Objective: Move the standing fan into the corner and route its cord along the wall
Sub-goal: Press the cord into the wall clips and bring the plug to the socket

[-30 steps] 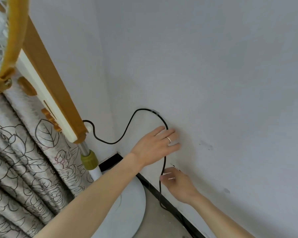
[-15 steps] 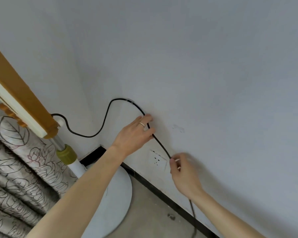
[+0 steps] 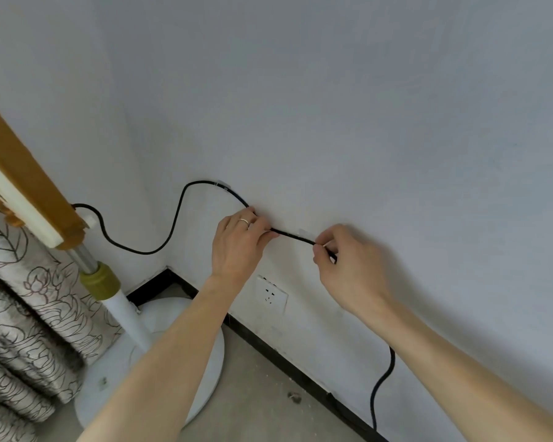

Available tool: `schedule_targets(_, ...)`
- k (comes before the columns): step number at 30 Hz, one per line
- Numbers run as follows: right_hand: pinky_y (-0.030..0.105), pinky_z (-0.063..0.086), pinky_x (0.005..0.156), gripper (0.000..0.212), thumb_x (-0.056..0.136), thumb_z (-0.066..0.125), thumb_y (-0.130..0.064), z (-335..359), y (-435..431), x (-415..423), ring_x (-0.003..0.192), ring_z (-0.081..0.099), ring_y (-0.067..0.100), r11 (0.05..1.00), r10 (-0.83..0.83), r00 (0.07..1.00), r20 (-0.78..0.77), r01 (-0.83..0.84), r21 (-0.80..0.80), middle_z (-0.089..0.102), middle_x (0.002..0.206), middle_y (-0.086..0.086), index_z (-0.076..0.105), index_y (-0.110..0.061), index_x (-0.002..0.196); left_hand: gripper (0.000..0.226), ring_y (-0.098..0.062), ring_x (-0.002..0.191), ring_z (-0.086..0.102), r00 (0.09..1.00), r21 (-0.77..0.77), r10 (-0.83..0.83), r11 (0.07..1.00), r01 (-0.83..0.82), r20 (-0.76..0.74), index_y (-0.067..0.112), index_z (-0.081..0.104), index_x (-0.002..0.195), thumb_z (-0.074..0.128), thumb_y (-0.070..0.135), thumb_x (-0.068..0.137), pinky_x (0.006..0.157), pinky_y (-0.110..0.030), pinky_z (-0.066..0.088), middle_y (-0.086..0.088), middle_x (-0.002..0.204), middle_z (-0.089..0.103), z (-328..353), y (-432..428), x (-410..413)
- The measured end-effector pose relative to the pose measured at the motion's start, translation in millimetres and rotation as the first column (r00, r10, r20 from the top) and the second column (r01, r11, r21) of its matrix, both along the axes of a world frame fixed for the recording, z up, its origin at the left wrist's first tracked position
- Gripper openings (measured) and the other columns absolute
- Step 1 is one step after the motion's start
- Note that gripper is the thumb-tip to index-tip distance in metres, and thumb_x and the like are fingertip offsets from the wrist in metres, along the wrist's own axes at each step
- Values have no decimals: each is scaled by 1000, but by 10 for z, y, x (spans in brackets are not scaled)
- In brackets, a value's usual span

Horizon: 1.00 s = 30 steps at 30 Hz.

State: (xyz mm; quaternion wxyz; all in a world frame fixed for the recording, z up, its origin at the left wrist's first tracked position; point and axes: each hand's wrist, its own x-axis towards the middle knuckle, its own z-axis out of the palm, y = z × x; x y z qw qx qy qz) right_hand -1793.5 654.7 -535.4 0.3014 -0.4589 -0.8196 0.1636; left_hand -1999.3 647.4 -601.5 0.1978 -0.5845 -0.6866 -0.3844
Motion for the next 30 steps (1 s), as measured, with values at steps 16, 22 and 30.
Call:
schedule_targets(16,40,49,55,8,92,60,-13,-306,-39,40,57,55,21,974,-97,985,-143,123,188,60,63,-3,63,-16,87,20,-32,107,64,1000,-30,-11,999,11,4,8,71,90,80,24,82,90,-42,44,-13,105,68,78,13,-71)
schedule_targets(22,29,51,62,21,93,56,-18,-503,-94,39,64,62,10,988,-102,981,-168,120,97,67,83,-9,59,-27,111,16,-36,106,63,999,-92,-27,995,24,-28,8,70,96,77,11,82,88,-44,46,-14,107,66,139,-10,-99)
schedule_targets(30,22,48,81,40,89,63,-23,-923,-311,295,94,57,-9,981,-152,945,-288,108,-161,59,103,-18,41,-37,119,32,-36,107,62,987,-74,4,997,-15,-159,8,71,104,72,-2,74,100,-51,43,-16,113,65,286,-140,-126)
